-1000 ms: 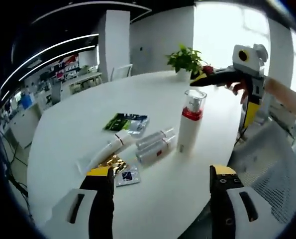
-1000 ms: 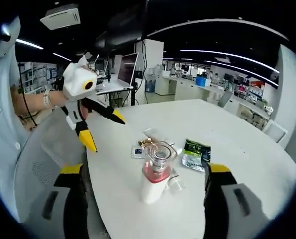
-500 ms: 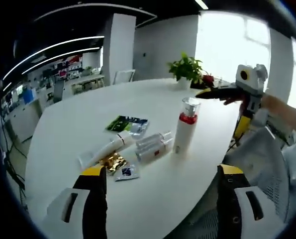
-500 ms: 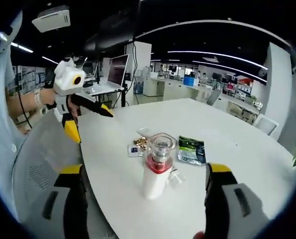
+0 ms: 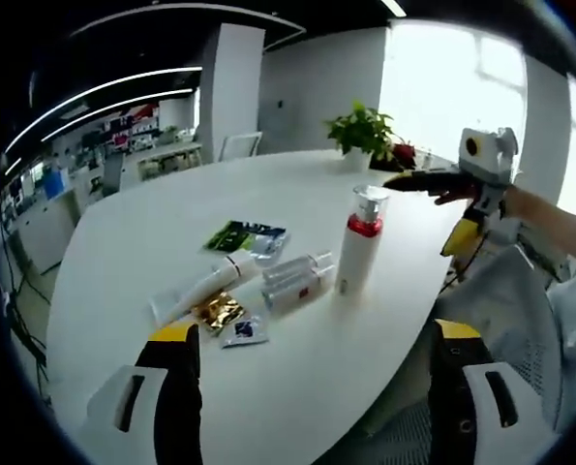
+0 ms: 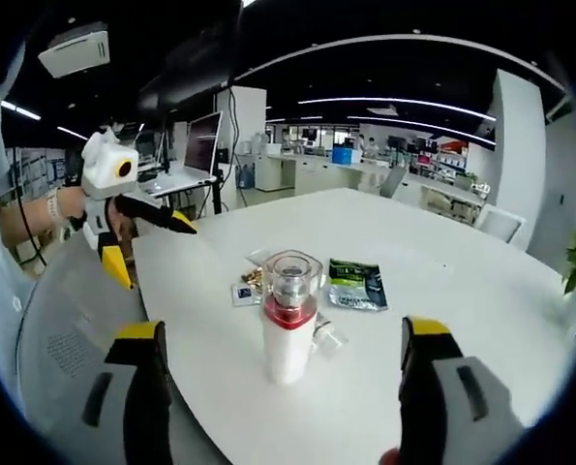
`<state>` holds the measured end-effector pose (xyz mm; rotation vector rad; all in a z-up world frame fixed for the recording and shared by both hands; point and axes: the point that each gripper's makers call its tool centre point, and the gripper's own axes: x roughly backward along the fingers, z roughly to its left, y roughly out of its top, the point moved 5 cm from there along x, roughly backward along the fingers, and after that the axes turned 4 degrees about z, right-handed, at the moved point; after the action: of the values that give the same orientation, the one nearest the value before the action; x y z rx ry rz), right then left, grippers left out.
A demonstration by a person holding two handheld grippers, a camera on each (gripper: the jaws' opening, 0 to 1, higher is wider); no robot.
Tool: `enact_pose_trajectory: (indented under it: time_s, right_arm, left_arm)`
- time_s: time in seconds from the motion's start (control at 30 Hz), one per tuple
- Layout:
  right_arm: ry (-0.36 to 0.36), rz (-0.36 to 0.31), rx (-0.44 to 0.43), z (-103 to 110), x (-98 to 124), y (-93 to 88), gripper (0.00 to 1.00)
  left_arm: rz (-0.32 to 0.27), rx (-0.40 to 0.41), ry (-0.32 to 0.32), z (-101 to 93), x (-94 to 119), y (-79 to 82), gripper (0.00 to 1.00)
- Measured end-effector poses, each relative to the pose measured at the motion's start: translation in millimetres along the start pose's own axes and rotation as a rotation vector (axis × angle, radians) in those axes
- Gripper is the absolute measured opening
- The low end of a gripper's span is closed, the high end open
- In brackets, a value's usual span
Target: Arrange the skincare products in the storage area until every visible bottle or jar stands upright without overlapping.
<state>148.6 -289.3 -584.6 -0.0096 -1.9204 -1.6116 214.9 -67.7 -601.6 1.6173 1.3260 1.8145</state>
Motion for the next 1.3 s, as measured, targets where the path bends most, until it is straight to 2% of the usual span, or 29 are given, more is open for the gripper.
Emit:
enact_pose_trajectory:
  time_s: [0.13, 0.3, 0.47, 0.63, 0.83, 0.9, 0.97, 1.1, 1.2, 1.3]
  right_arm:
    - [-0.01, 0.012, 0.003, 2.1, -2.5, -2.6, 1.0]
    - [-0.007, 0.01, 0.002, 6.8, -4.7, -5.8, 1.0]
    - [0.001, 0.046, -0.009, 9.7, -5.8, -11.9, 0.97]
    - [0.0, 0.029, -0.027, 10.7, -6.0, -14.2, 0.88]
    - [0.014, 0.038, -0.029, 16.5, -5.5, -16.3, 0.8]
    - [0.044, 0.04, -0.065, 22.0, -5.7, -17.4, 0.76]
    - [0.079, -0.004, -0.134, 26.6, -6.0, -14.7, 0.74]
    - [0.049, 0.001, -0.116, 27.0, -2.5, -14.3, 0.72]
    - [0.045, 0.002, -0.168, 28.1, -1.5, -14.7, 0.69]
    - [0.032, -0.004, -0.164, 27.7, 0.0, -16.3, 0.67]
  left_arm:
    - [-0.001, -0.001, 0.002, 1.5, -0.5, 0.8, 0.97]
    - [0.026, 0.001, -0.01, 3.1, -3.7, -0.6, 0.97]
    - [0.018, -0.001, -0.019, 6.8, -6.4, 5.7, 0.97]
    - [0.026, -0.019, -0.012, 15.1, -11.9, 12.9, 0.97]
    - [0.034, -0.047, -0.01, 25.0, -18.7, 21.5, 0.97]
    - [0.041, -0.061, -0.009, 29.3, -22.4, 23.7, 0.97]
    - [0.046, -0.058, -0.012, 33.8, -26.3, 25.3, 0.97]
    - [0.077, -0.091, -0.016, 42.2, -34.8, 26.6, 0.97]
    - [0.095, -0.113, -0.011, 51.4, -40.9, 27.9, 0.96]
    - [0.097, -0.136, 0.014, 62.8, -46.6, 33.2, 0.93]
